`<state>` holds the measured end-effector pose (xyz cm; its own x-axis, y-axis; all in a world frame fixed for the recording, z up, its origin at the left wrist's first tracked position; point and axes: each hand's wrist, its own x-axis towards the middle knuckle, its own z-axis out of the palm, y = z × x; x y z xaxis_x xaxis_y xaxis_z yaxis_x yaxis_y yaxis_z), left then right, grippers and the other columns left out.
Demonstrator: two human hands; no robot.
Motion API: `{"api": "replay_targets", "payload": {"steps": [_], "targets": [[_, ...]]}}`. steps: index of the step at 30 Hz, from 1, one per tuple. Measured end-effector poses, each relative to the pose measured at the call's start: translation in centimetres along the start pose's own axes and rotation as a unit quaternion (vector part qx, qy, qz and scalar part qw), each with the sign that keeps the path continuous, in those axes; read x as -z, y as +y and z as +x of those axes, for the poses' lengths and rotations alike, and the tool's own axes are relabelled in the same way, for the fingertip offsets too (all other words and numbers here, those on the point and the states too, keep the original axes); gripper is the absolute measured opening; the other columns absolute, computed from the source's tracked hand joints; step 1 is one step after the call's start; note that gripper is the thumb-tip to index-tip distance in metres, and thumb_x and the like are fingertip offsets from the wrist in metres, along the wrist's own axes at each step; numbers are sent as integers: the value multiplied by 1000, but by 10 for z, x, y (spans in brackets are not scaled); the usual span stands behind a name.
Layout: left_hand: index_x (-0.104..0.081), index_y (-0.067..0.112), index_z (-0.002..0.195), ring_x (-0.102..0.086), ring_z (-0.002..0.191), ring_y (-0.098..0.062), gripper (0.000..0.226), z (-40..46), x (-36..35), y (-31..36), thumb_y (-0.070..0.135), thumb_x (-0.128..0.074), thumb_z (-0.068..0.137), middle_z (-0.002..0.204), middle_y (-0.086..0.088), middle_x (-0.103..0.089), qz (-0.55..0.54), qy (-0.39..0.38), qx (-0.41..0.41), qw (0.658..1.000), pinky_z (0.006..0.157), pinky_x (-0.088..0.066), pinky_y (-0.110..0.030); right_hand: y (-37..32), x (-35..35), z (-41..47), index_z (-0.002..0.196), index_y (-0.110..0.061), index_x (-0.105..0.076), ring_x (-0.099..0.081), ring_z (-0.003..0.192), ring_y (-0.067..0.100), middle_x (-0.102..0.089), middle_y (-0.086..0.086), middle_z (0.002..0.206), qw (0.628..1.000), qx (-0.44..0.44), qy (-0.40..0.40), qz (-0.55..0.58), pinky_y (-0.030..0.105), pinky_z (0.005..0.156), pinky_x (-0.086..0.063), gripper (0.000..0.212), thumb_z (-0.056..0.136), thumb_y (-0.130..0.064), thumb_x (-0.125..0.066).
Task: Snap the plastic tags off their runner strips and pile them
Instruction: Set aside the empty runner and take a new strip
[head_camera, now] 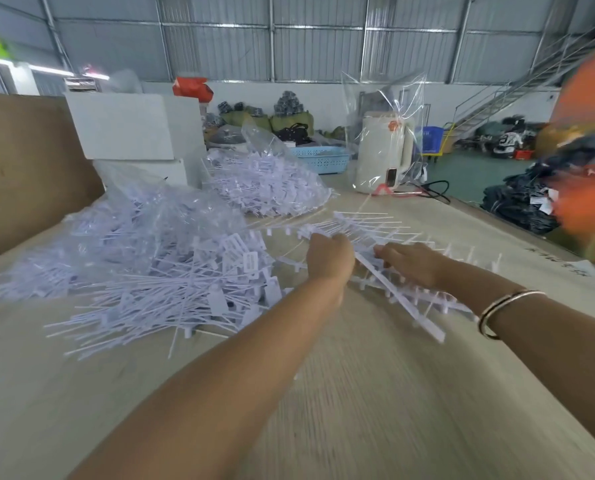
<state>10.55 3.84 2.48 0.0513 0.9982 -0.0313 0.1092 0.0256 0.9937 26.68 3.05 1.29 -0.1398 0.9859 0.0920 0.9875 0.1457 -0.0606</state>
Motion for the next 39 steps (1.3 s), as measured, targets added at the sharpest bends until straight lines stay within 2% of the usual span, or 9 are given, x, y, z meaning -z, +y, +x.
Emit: {"api": "replay_targets", "payload": {"steps": [4,13,17,21,25,27,32,37,39], "targets": [[-34,-3,137,-45,126,-33,42,-3,25,18,17,-29,101,140,-19,-44,15,88,-75,993,102,-36,-37,16,-12,-4,123,-26,-56,-50,110,24,-55,1,122,998,15,-8,-63,41,100,-36,37,102,-34,-25],[-55,19,70,-50,62,-11,34,-12,85,44,25,-38,99,72,2,-56,84,-6,-204,975,62,-42,-25,18,-8,-29,139,-38,-39,-43,116,18,-50,-8,138,997,-21,29,-61,34,96,-34,42,98,-28,-43],[-56,16,68,-46,43,-3,34,-25,126,56,24,-41,98,49,12,-52,64,-105,-210,970,51,-35,-25,-17,-1,-48,132,-33,-51,-45,117,18,-54,-8,134,988,8,138,-63,35,97,-34,36,97,-36,-42],[-56,8,65,-48,42,-12,34,-41,158,59,11,-39,95,48,2,-56,116,-203,-192,953,44,-39,-18,-49,-12,-63,139,-32,-44,-40,131,14,-44,-7,144,993,97,20,-59,33,109,-31,42,98,-41,-39],[-62,7,75,-49,43,-14,29,-54,189,51,8,-38,92,49,-1,-55,183,-289,-175,923,46,-42,-19,-50,9,-70,92,-26,-75,-69,85,4,-73,-8,96,972,67,133,-183,18,69,-55,64,104,-31,-13],[-65,12,81,-48,43,-14,24,-56,203,45,13,-42,85,50,-3,-53,206,-333,-150,908,45,-42,-21,-45,7,-65,116,-31,-64,-59,108,5,-63,-11,120,963,56,97,-245,21,88,-49,49,103,-39,-18],[-63,11,79,-53,47,-15,26,-56,227,32,28,-56,60,56,-2,-56,206,-383,-77,897,46,-47,-25,-45,2,-45,120,-21,-64,-56,109,24,-63,3,121,987,40,152,14,38,94,-44,28,96,-19,-49],[-59,8,78,-50,50,-18,49,-64,236,17,49,-56,51,50,3,-54,313,-286,-89,901,61,-42,-35,-55,14,-47,100,-23,-67,-58,70,13,-67,-3,94,890,-113,228,378,11,47,-43,22,97,-14,-47],[-56,9,69,-49,47,-17,33,-73,231,15,40,-52,58,49,1,-53,325,-296,-74,895,57,-42,-31,-75,17,-55,101,-15,-68,-57,72,16,-67,-2,89,871,-73,150,462,12,54,-45,26,98,-26,-45]]}}
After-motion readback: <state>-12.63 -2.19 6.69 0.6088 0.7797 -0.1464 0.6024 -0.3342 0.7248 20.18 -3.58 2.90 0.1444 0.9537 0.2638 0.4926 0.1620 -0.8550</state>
